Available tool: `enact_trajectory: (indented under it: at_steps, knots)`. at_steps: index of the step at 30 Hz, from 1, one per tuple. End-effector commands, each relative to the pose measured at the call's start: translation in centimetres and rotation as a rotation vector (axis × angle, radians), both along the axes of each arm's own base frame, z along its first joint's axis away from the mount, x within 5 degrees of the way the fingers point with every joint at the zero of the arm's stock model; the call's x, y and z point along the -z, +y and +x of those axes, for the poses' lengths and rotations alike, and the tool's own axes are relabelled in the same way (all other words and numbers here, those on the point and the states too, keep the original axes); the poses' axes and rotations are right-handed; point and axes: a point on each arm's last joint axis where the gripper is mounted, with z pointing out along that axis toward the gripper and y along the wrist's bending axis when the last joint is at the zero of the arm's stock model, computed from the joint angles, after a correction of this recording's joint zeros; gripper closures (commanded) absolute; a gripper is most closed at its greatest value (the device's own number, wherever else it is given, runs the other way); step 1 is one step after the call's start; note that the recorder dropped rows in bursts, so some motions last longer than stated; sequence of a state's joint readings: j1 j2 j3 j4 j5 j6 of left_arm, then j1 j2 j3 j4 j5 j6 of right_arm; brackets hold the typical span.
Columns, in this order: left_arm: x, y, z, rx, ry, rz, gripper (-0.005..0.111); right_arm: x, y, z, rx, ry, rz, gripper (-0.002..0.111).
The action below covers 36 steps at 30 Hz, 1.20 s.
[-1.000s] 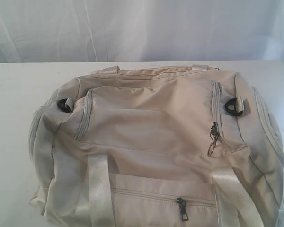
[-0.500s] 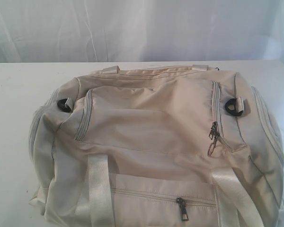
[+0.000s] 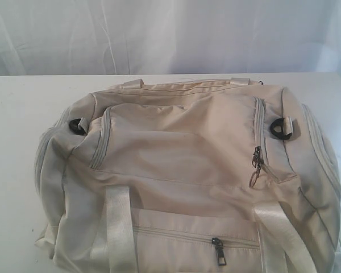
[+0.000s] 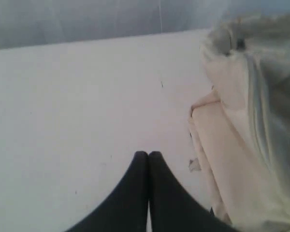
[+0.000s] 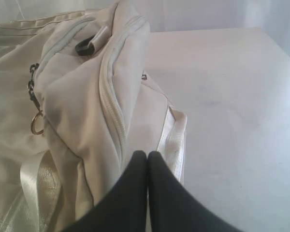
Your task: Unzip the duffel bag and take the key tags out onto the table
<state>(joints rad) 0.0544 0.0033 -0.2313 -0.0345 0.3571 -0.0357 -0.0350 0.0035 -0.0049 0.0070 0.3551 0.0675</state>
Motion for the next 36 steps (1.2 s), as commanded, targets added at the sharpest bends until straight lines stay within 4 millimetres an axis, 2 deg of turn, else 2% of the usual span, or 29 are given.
enact_trajectory:
  at_steps: [1, 4, 8, 34, 36]
  knots:
    - [-3.6, -0.1, -1.1, 0.009, -0.109, 0.002, 0.107, 0.0, 0.0, 0.0, -0.005, -0.012, -0.004, 0.108]
    - [-4.9, -0.1, -1.5, 0.009, -0.153, 0.004, 0.107, 0.0, 0.0, 0.0, -0.005, -0.012, -0.004, 0.108]
    - [-5.5, -0.1, -1.7, 0.008, -0.176, 0.005, 0.107, 0.0, 0.0, 0.0, -0.005, -0.012, -0.004, 0.108]
    - [-5.5, -0.1, -1.8, 0.010, -0.178, 0.022, 0.107, 0.0, 0.0, 0.0, -0.005, -0.012, -0.004, 0.108]
    - [-5.9, -0.1, -1.7, 0.006, -0.216, 0.023, 0.107, -0.1, 0.0, 0.1, -0.005, -0.028, -0.005, 0.108]
